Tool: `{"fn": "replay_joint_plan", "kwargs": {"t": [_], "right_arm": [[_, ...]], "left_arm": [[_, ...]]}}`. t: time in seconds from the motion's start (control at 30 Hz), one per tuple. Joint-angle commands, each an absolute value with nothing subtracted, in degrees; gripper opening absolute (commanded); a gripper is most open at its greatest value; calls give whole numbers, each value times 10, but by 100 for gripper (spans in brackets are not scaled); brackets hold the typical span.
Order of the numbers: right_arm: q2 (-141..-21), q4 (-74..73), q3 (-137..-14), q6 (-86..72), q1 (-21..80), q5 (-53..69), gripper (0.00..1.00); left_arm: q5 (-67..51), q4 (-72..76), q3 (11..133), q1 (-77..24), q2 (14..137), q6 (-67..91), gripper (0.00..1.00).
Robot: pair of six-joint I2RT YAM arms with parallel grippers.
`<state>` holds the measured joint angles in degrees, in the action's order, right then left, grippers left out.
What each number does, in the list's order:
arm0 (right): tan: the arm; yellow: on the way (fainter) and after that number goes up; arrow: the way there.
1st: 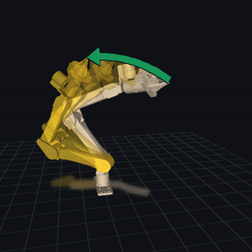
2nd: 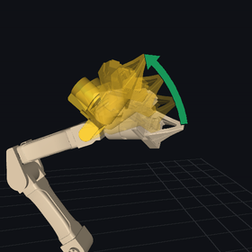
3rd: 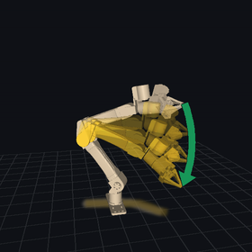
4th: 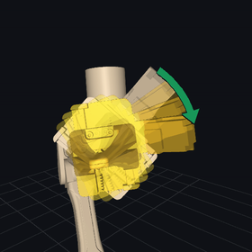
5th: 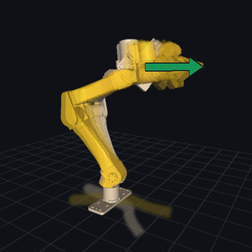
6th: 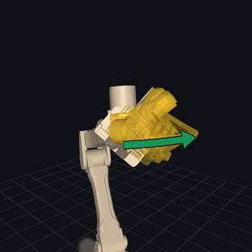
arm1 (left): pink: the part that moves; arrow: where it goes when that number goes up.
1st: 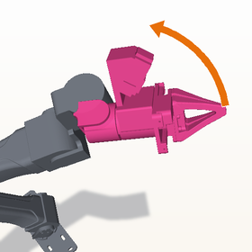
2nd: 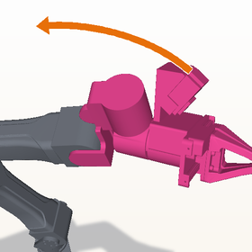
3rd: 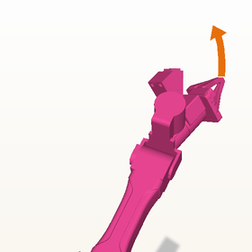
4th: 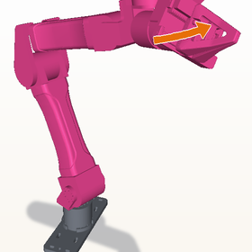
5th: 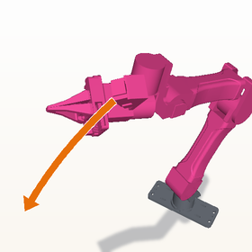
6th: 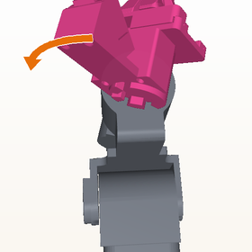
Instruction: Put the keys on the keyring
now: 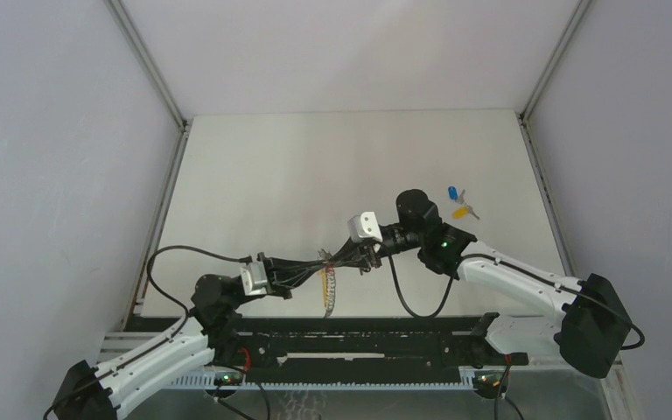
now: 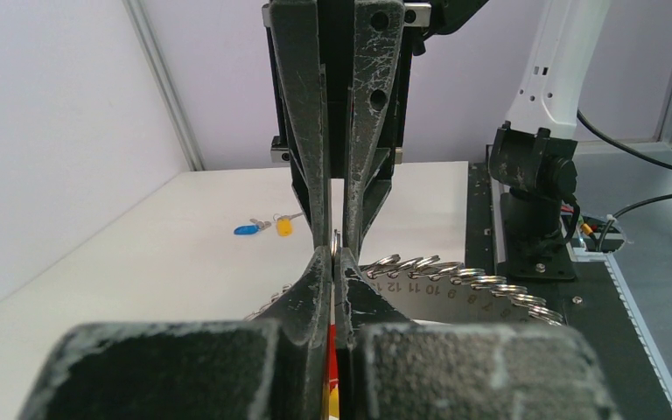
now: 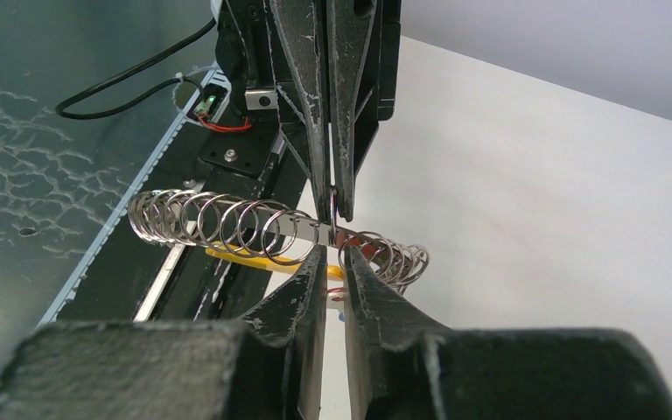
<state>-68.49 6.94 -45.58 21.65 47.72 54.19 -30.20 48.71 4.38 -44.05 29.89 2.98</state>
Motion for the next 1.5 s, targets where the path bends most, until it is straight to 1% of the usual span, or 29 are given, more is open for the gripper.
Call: {"fn": "replay_joint_plan", "kwargs": {"t": [0.0, 0.33, 0.43, 0.5, 0.67, 0.73, 0.83, 0.93, 1.0, 1.23, 1.47], "right_arm": [[-683, 98, -483, 202, 483, 549, 13], [-681, 105, -483, 195, 486, 551, 12], [-682, 102, -483, 198, 486, 549, 7], [-682, 97, -483, 199, 486, 548, 0], [-672, 30, -503, 221, 483, 520, 0], [-667, -8, -515, 233, 483, 501, 0], [-653, -47, -526, 245, 483, 479, 0], [-643, -68, -528, 253, 485, 469, 0], [-642, -79, -532, 258, 486, 466, 0], [-653, -103, -547, 275, 494, 455, 0], [-671, -124, -564, 288, 505, 437, 0]], "left_arm": [[-300, 515, 42, -437, 300, 32, 0], [-303, 517, 45, -437, 309, 32, 0], [-303, 519, 45, -437, 310, 33, 0], [-303, 519, 44, -437, 308, 33, 0], [-285, 502, 42, -437, 299, 31, 1], [-278, 465, 49, -437, 287, 19, 4], [-268, 403, 62, -437, 266, -1, 13], [-260, 378, 64, -437, 253, -9, 23], [-258, 373, 66, -437, 250, -11, 26], [-276, 376, 77, -437, 262, -8, 33], [-296, 396, 82, -437, 277, -1, 34]]}}
